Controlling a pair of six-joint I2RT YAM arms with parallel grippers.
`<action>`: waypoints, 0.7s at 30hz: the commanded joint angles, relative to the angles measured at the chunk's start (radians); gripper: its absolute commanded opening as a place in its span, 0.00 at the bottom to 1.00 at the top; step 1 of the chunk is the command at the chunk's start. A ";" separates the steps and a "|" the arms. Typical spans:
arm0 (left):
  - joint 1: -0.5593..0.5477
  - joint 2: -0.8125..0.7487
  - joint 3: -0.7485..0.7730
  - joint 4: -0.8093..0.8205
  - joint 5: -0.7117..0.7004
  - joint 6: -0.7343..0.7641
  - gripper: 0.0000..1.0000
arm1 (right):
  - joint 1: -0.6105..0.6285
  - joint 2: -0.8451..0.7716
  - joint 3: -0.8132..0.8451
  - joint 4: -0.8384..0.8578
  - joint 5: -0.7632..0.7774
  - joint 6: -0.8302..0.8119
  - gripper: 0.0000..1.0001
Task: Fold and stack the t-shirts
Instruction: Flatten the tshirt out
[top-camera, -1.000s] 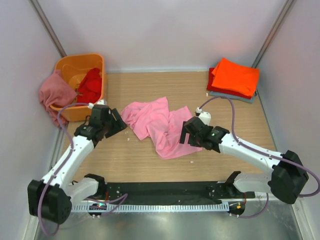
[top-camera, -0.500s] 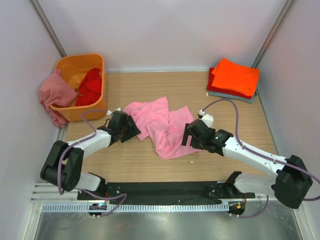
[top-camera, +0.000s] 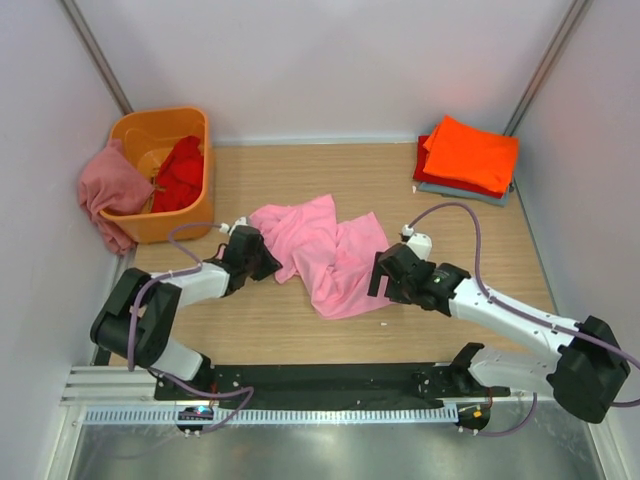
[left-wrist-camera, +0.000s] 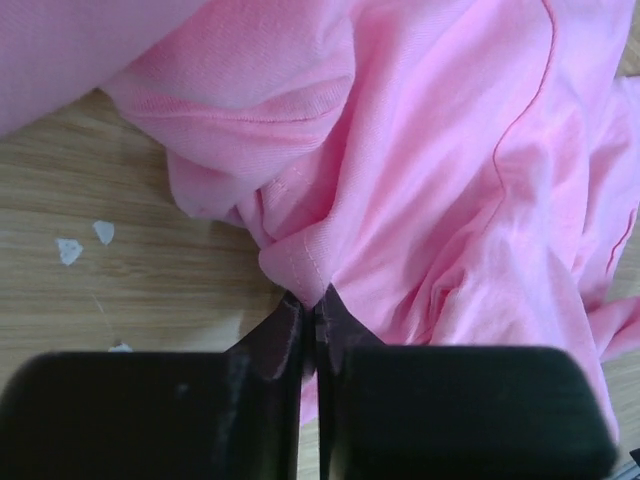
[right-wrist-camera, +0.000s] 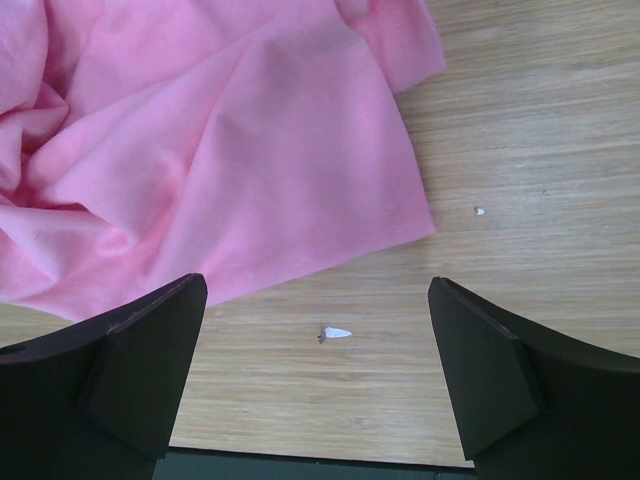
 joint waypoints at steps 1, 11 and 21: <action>-0.010 -0.071 0.013 -0.089 -0.033 -0.021 0.01 | 0.000 -0.046 -0.016 -0.037 0.045 0.041 1.00; -0.043 -0.388 0.138 -0.499 -0.220 0.042 0.04 | 0.000 -0.152 -0.159 0.035 -0.019 0.137 0.99; -0.043 -0.455 0.129 -0.563 -0.223 0.039 0.00 | -0.001 -0.056 -0.223 0.213 -0.041 0.124 0.94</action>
